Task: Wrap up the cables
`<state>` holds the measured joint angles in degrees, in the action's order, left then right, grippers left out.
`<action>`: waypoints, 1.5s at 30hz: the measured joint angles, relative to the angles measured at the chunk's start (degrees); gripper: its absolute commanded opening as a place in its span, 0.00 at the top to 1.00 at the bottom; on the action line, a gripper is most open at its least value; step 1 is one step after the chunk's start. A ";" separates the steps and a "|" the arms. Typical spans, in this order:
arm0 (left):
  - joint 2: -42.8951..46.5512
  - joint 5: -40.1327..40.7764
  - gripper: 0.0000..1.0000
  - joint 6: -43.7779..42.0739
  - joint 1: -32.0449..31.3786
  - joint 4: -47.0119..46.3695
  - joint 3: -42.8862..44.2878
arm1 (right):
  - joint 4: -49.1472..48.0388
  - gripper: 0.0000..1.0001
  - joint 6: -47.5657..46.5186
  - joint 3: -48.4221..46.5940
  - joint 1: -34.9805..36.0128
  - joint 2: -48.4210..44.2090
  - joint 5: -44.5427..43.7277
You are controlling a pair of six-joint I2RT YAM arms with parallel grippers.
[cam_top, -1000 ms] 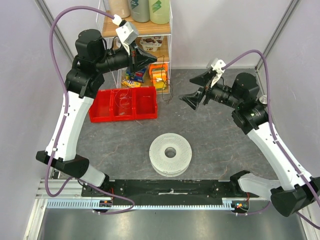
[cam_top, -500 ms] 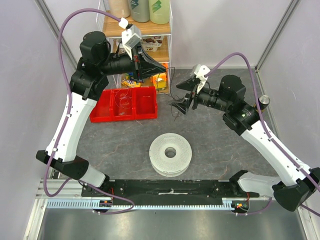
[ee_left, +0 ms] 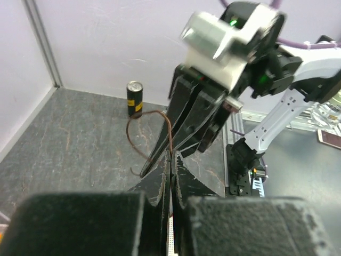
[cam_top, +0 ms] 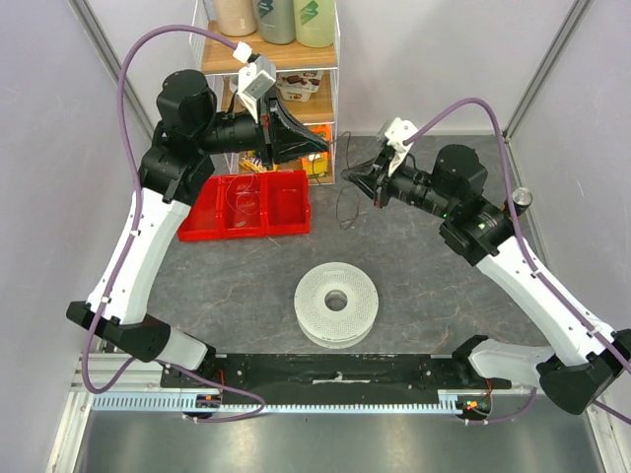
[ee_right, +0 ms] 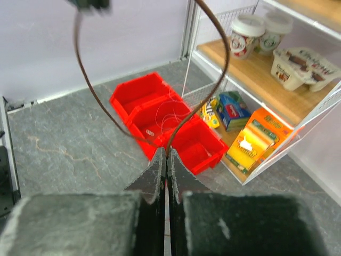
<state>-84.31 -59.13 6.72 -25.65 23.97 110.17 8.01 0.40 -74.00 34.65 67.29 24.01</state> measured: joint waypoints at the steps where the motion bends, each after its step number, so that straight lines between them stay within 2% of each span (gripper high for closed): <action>1: 0.28 0.76 0.98 0.00 0.00 -0.11 -0.63 | -0.07 1.00 0.26 -0.68 0.00 0.00 -0.04; 8: -1.25 13.03 0.98 -0.07 0.59 1.31 -2.27 | -2.38 1.00 4.76 -4.74 0.00 -1.81 -0.42; 14: -4.17 14.27 0.98 0.07 1.79 1.66 -4.94 | -3.32 1.00 5.46 -7.10 0.00 -4.72 -4.46; 15: -4.20 13.64 0.91 0.11 1.79 1.60 -6.08 | -3.28 1.00 5.07 -7.74 0.00 -4.87 -5.68; 17: -3.93 12.07 0.63 0.22 1.62 0.76 -7.76 | -3.21 1.00 4.22 -8.79 0.00 -4.85 -8.11; 19: -3.17 11.23 0.42 -0.07 1.36 -0.02 -9.77 | -3.37 1.00 3.34 -9.73 -0.02 -4.61 -9.79; 21: -2.14 10.32 0.33 -0.07 1.81 -0.50 -12.61 | -4.13 1.00 2.45 -11.43 0.00 -4.22 -10.86; 27: 1.07 9.09 0.27 -0.90 4.59 -1.36 -22.99 | -7.76 1.00 -0.35 -17.07 0.00 -3.72 -12.41; 36: 1.84 8.46 0.15 -9.44 5.60 -0.72 -34.60 | -10.21 1.00 -3.32 -22.91 0.00 -1.18 -12.52; 41: -0.07 5.27 0.11 -7.58 3.96 -6.58 -38.42 | -11.30 1.00 -3.41 -26.71 0.00 0.63 -12.11; 45: -2.91 1.49 0.08 -5.40 0.00 -9.75 -39.71 | -12.83 1.00 -2.05 -29.20 0.00 1.73 -10.36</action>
<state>-87.22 -57.65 1.32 -25.65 14.22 70.46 -4.82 -1.65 -103.20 34.65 69.01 13.65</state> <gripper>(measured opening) 0.894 0.011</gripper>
